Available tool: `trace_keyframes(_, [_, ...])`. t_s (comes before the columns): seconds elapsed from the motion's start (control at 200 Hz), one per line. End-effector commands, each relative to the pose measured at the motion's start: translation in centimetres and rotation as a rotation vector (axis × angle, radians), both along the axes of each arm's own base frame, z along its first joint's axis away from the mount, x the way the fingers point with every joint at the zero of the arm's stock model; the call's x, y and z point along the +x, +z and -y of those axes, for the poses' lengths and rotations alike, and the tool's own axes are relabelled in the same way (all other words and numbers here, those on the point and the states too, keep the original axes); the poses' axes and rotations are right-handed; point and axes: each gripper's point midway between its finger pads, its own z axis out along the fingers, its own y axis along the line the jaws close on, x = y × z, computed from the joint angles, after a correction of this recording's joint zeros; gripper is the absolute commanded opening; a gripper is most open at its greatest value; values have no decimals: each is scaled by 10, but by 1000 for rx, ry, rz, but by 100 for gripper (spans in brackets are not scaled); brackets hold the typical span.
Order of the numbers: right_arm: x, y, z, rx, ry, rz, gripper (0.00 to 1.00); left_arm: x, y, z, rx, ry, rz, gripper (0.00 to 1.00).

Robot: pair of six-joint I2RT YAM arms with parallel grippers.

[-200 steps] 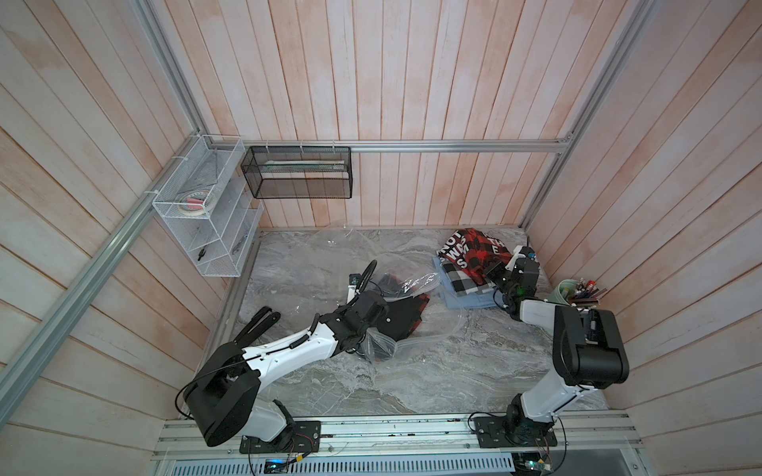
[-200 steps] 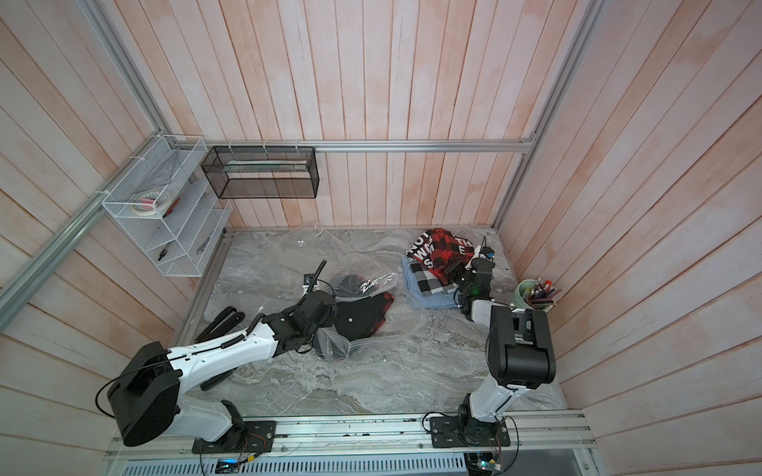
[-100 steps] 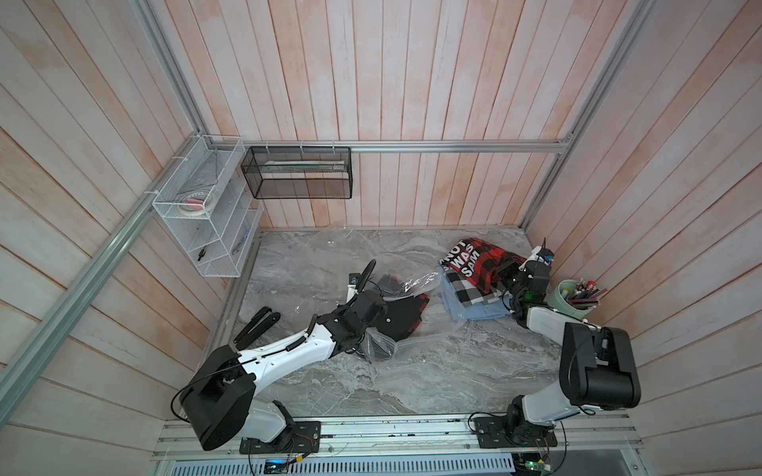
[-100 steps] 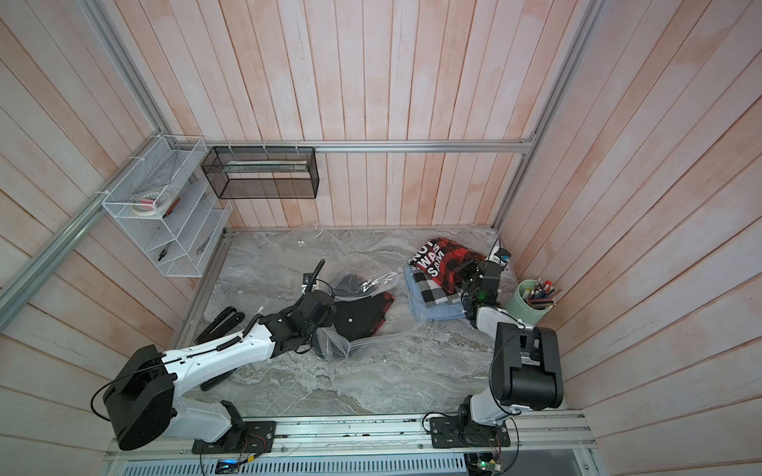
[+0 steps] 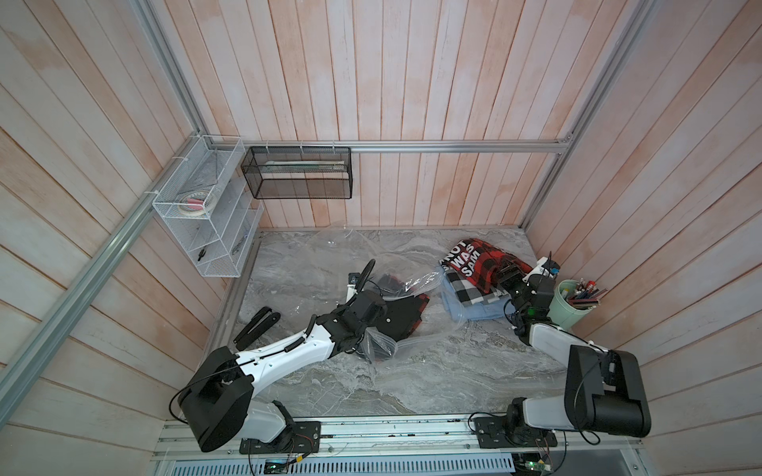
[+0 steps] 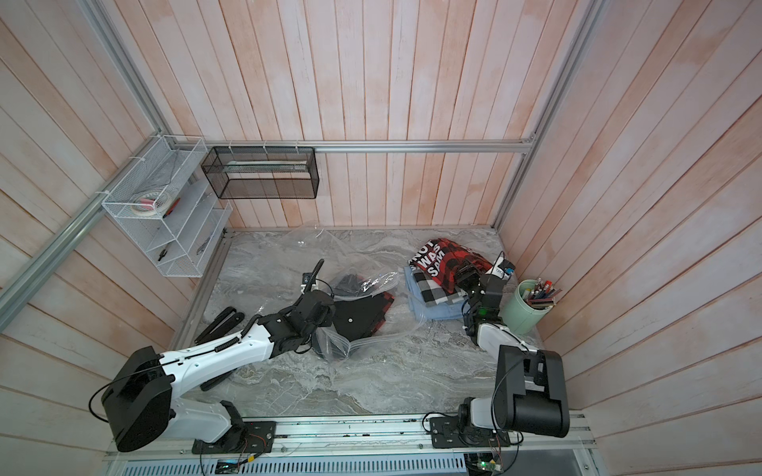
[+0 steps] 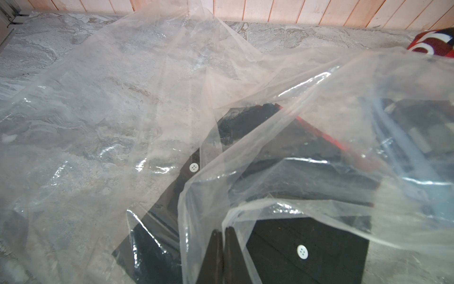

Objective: Take the shirt out of the vacuum bag
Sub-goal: Place the shirt at the center of the board, then adjust the shirt at the center of the board.

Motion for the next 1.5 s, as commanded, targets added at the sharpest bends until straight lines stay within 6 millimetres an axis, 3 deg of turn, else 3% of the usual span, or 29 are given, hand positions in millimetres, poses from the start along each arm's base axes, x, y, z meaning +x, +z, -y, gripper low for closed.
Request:
trace_keyframes(0.0, [-3, -10, -4, -11, 9, -5, 79, -1, 2, -4, -6, 14, 2, 0])
trace_keyframes(0.155, [0, -24, -9, -34, 26, -30, 80, -1, 1, -5, -8, 18, 3, 0])
trace_keyframes(0.39, [16, -22, -23, -109, 59, -39, 80, -1, -1, -7, 0, 23, 6, 0])
trace_keyframes(0.595, [28, -36, -28, -131, 76, -73, 80, -2, -4, -10, 8, 29, 5, 0])
trace_keyframes(0.93, [34, -51, -43, -221, 89, -133, 76, -2, -8, -10, 4, 32, 0, 0])
trace_keyframes(1.035, [37, -52, -44, -215, 92, -140, 67, -2, -9, -10, 5, 33, -3, 0])
trace_keyframes(1.255, [39, -53, -41, -189, 77, -164, 14, -5, -12, -13, 12, 37, -6, 0])
trace_keyframes(1.41, [41, -38, -41, -121, 90, -125, 0, -5, -11, -15, 20, 38, -4, 0])
trace_keyframes(1.495, [41, -29, -38, -99, 90, -103, 0, -5, -10, -15, 18, 40, -2, 0])
